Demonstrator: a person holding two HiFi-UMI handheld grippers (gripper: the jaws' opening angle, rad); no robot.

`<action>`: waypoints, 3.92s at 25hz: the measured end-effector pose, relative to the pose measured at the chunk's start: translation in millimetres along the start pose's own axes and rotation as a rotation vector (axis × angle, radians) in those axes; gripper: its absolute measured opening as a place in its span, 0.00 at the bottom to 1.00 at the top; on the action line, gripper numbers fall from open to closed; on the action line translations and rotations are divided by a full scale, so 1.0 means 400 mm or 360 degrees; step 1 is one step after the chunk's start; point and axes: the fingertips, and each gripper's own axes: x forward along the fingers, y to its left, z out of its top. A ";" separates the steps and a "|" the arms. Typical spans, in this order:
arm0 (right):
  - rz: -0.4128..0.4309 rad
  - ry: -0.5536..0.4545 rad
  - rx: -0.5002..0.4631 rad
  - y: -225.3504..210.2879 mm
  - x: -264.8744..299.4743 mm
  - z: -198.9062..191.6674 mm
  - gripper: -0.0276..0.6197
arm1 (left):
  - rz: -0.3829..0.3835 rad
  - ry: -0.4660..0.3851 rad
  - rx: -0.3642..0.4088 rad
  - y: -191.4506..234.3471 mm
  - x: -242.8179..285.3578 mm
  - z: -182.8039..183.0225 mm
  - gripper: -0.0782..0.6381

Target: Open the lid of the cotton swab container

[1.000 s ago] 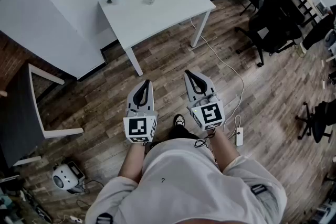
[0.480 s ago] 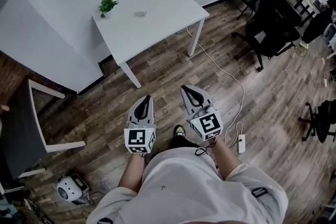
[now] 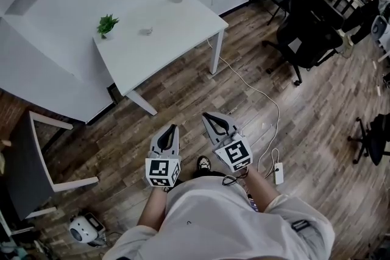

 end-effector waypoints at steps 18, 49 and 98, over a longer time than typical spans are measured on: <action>-0.0050 0.0258 0.0117 -0.149 0.197 -0.111 0.18 | -0.0111 0.0251 -0.0041 0.143 0.262 -0.076 0.25; 0.0161 0.0434 0.0000 -0.383 0.969 -0.006 0.22 | 0.0017 0.0300 -0.0182 0.773 0.674 0.027 0.25; 0.0473 0.0767 0.0121 -0.730 1.483 -0.150 0.22 | 0.0105 0.0708 -0.0032 1.180 1.410 -0.148 0.48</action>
